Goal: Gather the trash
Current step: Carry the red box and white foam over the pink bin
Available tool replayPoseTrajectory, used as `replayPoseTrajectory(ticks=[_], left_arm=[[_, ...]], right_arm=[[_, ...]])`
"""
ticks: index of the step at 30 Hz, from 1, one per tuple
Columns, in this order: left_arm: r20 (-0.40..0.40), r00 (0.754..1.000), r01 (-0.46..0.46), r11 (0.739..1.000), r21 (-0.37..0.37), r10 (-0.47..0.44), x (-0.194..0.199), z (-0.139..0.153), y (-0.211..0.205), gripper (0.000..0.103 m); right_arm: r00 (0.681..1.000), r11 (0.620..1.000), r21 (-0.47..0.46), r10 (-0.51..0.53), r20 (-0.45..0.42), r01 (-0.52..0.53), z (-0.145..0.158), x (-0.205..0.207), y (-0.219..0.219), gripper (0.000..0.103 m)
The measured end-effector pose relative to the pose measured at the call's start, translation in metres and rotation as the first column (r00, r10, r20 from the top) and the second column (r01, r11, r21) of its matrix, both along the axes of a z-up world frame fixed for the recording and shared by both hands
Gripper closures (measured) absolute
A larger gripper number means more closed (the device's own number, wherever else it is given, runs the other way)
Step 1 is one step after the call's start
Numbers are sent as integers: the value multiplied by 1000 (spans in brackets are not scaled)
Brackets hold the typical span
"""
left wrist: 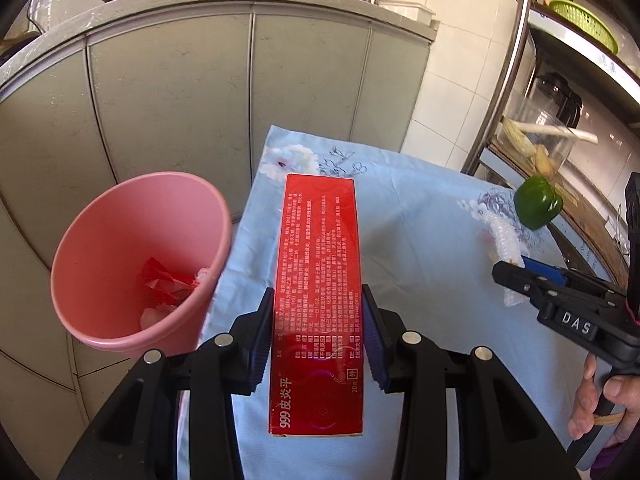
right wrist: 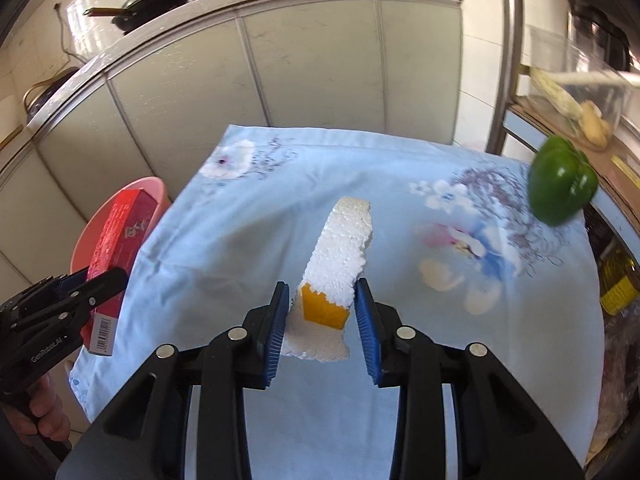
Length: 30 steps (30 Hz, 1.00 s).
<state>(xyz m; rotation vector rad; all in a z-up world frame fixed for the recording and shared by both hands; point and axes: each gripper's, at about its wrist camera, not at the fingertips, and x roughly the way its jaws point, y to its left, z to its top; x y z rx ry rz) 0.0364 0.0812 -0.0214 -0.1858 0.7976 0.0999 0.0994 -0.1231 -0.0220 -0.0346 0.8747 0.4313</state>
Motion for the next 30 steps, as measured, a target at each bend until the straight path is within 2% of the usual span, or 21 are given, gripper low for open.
replayPoseTrajectory(ticks=[9, 20, 24, 30], left_arm=[[57, 997, -54, 998, 24, 53, -12, 11, 16, 63], [100, 984, -153, 988, 27, 149, -20, 20, 52, 63], [116, 975, -194, 981, 22, 190, -24, 23, 71, 63], [178, 949, -266, 964, 8, 260, -36, 36, 109, 63]], right_arm=[[994, 995, 17, 99, 42, -99, 15, -9, 43, 68], [963, 968, 12, 249, 102, -252, 36, -14, 111, 68], [949, 954, 20, 293, 119, -298, 43, -16, 133, 68], [919, 917, 87, 378, 110, -388, 53, -14, 171, 68]])
